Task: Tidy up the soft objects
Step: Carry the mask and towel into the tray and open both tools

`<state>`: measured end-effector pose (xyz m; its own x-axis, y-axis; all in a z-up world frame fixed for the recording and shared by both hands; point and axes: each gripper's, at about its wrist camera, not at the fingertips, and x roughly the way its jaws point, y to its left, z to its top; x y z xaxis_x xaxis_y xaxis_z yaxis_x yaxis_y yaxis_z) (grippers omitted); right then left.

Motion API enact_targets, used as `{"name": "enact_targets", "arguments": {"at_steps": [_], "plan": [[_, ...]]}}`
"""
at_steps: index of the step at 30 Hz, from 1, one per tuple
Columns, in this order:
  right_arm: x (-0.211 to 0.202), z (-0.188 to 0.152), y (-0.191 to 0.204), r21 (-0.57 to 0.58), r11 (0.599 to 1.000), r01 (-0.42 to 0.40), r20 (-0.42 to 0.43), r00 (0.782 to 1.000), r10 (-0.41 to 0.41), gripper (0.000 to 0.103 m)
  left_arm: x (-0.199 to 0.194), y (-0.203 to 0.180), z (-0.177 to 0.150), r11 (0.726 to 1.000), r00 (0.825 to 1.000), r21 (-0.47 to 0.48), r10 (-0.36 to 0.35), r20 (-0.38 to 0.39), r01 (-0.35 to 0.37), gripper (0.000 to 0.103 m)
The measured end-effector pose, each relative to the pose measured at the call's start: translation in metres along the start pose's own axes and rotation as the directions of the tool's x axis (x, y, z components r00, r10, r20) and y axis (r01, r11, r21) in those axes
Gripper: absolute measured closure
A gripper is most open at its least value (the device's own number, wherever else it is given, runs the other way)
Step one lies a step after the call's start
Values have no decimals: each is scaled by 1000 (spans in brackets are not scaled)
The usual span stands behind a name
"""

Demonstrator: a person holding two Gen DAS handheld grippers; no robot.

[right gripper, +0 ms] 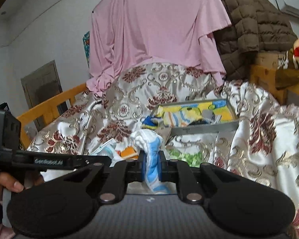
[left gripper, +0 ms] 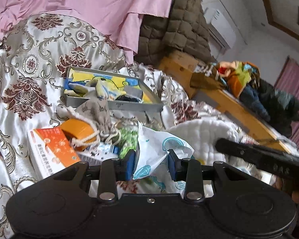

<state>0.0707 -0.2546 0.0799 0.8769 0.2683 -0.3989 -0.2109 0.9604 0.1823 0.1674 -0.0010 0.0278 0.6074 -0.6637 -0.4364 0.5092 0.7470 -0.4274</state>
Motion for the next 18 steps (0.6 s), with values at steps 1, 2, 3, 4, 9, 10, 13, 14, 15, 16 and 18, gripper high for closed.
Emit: {"name": "enact_targets", "arguments": {"at_steps": [1, 2, 3, 4, 9, 10, 13, 14, 15, 16, 18], "plan": [[-3, 5, 0, 0, 1000, -3, 6, 1000, 3, 90, 1, -2, 7, 1000, 1000, -15, -4, 4, 4, 66], [-5, 11, 0, -4, 1000, -5, 12, 1000, 5, 90, 2, -5, 13, 1000, 1000, -20, -4, 16, 4, 66], [-6, 17, 1, -8, 1000, -6, 17, 1000, 6, 90, 2, -9, 21, 1000, 999, -19, -2, 32, 2, 66], [-6, 24, 0, -11, 1000, -8, 23, 1000, 9, 90, 3, -12, 28, 1000, 999, -13, -1, 45, 1, 66], [10, 61, -9, -9, 1000, -15, 37, 999, 16, 90, 15, -19, 67, 999, 996, 22, 43, 80, -45, 66], [17, 69, -11, -15, 1000, -13, 39, 999, 14, 90, 21, -17, 77, 998, 995, 25, 54, 86, -56, 66], [45, 91, -24, -16, 1000, -12, 33, 999, 12, 90, 38, -7, 104, 997, 992, 6, 77, 105, -78, 66], [57, 97, -30, -14, 1000, -12, 31, 999, 12, 90, 45, -2, 113, 997, 991, 0, 82, 110, -83, 66], [70, 105, -36, -10, 1000, -13, 30, 999, 13, 90, 55, 4, 123, 996, 989, -2, 91, 116, -91, 66], [82, 109, -42, -8, 1000, -13, 29, 999, 13, 90, 65, 9, 131, 995, 988, -2, 99, 122, -100, 66], [109, 118, -55, -7, 1000, -13, 28, 1000, 13, 90, 87, 24, 147, 993, 985, -8, 116, 129, -116, 66]]}}
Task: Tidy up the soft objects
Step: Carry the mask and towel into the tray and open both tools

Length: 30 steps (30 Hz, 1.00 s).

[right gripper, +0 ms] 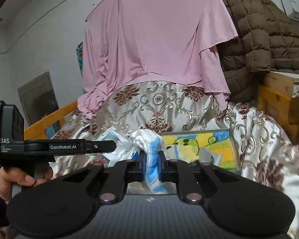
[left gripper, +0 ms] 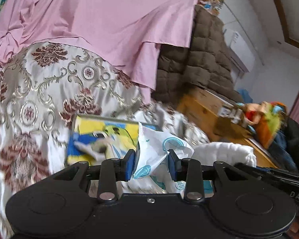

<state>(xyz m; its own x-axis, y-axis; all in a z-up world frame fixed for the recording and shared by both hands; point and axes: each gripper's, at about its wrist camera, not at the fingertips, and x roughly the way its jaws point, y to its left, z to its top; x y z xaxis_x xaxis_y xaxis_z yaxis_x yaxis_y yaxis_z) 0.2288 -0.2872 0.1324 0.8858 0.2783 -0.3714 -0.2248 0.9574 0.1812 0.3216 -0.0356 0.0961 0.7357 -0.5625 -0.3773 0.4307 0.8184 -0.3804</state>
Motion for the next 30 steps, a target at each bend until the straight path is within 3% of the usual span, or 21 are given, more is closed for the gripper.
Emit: {"name": "enact_targets", "arguments": {"at_steps": [7, 15, 20, 30], "plan": [[118, 17, -52, 16, 1000, 23, -6, 1000, -22, 90, 121, 56, 30, 998, 999, -47, 39, 12, -38, 66], [222, 39, -100, 93, 987, 134, -49, 990, -130, 90, 234, 103, 43, 988, 988, -87, 118, -101, -127, 66], [267, 38, -113, 120, 983, 140, -114, 985, -126, 90, 268, 117, 38, 974, 962, -81, 193, -191, -212, 66], [310, 25, -107, 155, 985, 78, -211, 976, -44, 90, 288, 132, 28, 968, 943, -81, 210, -260, -238, 65]]}}
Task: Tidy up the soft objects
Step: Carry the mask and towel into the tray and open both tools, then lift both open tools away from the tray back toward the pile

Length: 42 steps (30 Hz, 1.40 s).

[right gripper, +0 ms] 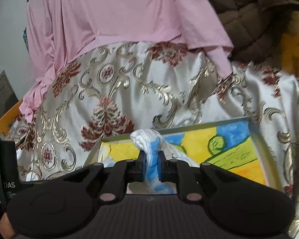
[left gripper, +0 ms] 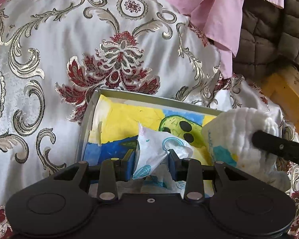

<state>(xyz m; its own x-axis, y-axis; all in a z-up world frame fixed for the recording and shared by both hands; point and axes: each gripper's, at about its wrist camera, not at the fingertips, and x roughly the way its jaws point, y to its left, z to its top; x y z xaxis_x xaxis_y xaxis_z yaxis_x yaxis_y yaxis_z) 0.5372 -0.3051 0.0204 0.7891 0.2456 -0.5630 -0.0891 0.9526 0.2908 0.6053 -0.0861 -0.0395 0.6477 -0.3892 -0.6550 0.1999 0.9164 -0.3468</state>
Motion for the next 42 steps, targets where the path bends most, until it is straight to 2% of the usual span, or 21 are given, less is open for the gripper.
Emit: {"name": "enact_targets", "arguments": {"at_steps": [4, 9, 21, 31, 33, 42], "plan": [[6, -4, 3, 6, 1000, -11, -32, 999, 11, 88, 0, -1, 1, 1000, 1000, 7, 1, -4, -1, 63], [8, -11, 6, 0, 1000, -9, -40, 999, 9, 72, -3, 0, -3, 1000, 1000, -1, 2, 8, -2, 58], [-15, -37, 12, -12, 1000, -7, -26, 1000, 7, 44, -38, 8, -27, 999, 997, 22, 28, 77, -30, 33], [-70, -57, 23, -40, 999, 3, 50, 999, -1, 24, -97, 6, -51, 998, 985, 50, 20, 168, -29, 19], [-87, -62, 28, -54, 999, 4, 72, 997, -1, 19, -114, 3, -57, 998, 981, 58, 15, 193, -26, 17], [-183, -87, 60, -108, 994, 31, 177, 984, -11, 9, -211, -19, -91, 995, 952, 101, -33, 303, 2, 10]]}}
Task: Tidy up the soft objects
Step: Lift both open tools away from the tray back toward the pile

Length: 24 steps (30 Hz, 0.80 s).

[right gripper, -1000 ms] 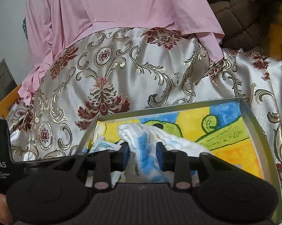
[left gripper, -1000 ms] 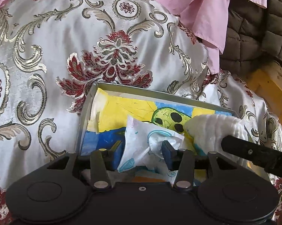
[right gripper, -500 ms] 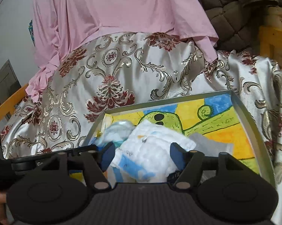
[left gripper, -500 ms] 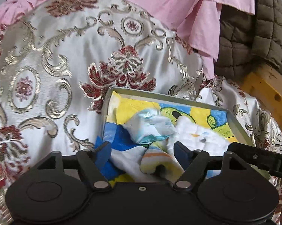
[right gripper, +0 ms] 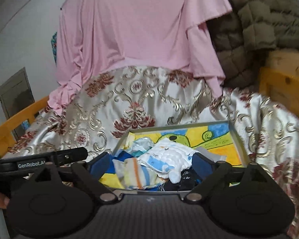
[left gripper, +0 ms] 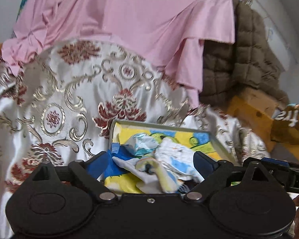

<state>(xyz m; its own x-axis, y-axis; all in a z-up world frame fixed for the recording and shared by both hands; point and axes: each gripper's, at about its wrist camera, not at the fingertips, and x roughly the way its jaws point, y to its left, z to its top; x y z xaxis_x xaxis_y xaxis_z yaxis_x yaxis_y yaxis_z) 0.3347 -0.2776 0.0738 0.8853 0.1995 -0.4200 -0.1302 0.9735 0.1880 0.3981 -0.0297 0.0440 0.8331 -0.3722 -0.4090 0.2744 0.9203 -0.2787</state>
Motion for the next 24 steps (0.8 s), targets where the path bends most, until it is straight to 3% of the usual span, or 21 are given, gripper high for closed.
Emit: {"name": "enact_targets", "arguments": {"at_steps": [13, 24], "plan": [[-145, -7, 51, -67, 998, -1, 114, 993, 8, 0, -168, -28, -16, 999, 990, 47, -20, 141, 13, 1], [-205, -45, 72, -80, 997, 21, 141, 990, -9, 0, -233, -37, -52, 997, 989, 71, -23, 148, 13, 1]]}}
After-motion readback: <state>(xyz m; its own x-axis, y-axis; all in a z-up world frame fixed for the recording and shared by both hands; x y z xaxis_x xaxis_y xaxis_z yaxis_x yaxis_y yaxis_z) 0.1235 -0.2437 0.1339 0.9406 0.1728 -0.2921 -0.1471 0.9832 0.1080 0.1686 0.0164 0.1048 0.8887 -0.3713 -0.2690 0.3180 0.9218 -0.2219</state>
